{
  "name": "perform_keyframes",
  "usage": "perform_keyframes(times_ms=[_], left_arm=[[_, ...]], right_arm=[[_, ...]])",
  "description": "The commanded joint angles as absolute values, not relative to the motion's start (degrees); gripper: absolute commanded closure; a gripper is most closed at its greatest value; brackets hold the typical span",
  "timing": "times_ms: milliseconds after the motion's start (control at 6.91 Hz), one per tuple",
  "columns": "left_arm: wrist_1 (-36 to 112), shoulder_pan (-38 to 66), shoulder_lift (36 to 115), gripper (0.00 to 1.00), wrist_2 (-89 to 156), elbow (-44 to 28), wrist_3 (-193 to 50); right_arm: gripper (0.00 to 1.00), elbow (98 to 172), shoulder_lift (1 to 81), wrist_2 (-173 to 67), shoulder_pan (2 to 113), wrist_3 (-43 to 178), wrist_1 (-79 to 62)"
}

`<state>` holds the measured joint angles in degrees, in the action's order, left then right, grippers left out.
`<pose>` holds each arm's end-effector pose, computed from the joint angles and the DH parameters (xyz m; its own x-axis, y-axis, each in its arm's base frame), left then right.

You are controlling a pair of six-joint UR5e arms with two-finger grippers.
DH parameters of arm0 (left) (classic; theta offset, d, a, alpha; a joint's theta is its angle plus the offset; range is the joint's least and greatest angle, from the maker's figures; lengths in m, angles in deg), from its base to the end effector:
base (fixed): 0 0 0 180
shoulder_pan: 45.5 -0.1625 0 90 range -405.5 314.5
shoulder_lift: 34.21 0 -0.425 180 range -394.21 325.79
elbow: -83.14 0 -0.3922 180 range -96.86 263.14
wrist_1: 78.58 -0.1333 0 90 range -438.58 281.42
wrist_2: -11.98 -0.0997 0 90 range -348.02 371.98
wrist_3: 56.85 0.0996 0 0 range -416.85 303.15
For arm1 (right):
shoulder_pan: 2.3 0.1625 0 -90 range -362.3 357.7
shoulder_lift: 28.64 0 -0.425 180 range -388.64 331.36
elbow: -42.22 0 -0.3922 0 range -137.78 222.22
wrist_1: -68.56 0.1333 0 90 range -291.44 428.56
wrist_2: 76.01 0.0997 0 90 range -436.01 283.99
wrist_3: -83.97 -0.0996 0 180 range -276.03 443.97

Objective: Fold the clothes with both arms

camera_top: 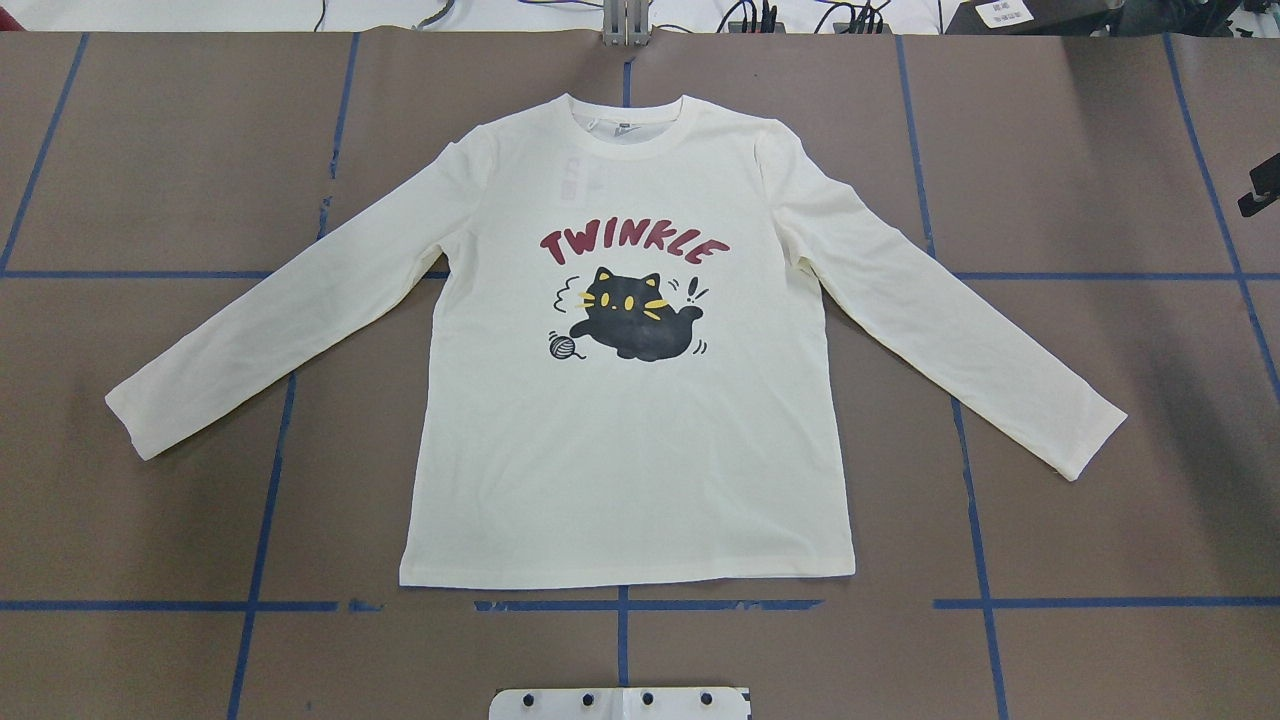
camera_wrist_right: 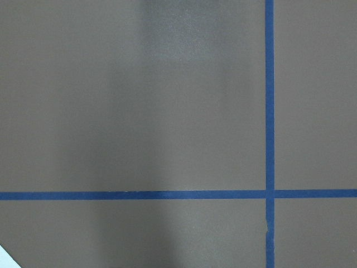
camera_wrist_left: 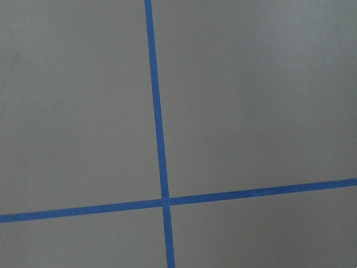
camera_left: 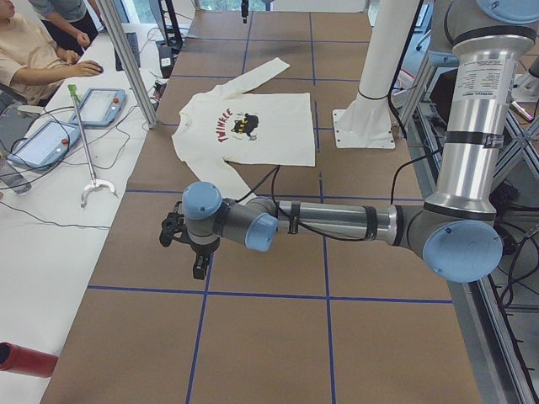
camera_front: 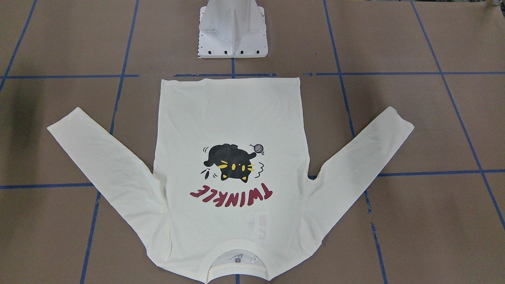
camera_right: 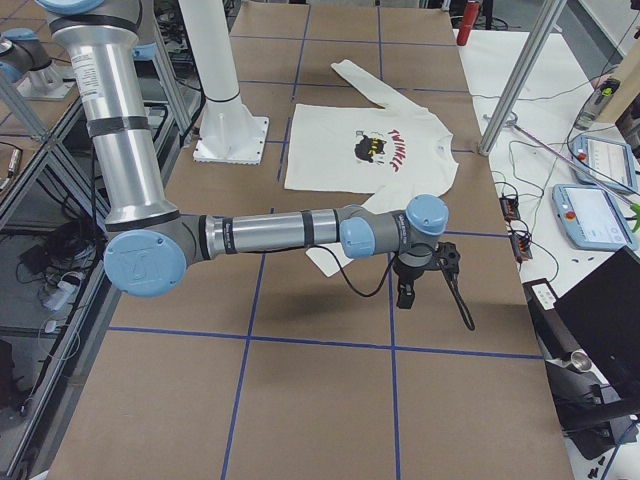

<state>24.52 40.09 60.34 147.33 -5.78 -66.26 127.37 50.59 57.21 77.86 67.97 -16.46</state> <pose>-0.0207 -0.5439 0.6011 0.6879 0.0966 -0.7193 0.0393 0.9847 0.1699 -0.0352 -0.5837 0.5920 0.7152 0.0243 0.6985 -0.0305 0.9995 -0.0036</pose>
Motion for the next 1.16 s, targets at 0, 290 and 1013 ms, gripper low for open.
perform_keyframes(times_ms=[0, 290, 1013], left_arm=[[20.13, 40.37, 57.83, 0.0, 147.42, -8.87, -60.76], [19.77, 40.19, 55.97, 0.0, 147.43, -10.56, -59.66], [20.47, 39.05, 56.14, 0.0, 147.59, -9.15, -59.66]], right_arm=[[0.0, 127.3, 51.25, 57.15, 77.6, 68.41, -16.43], [0.0, 127.39, 51.34, 57.32, 77.16, 68.24, -16.52], [0.0, 126.95, 56.06, 57.32, 73.91, 67.8, -1.55]])
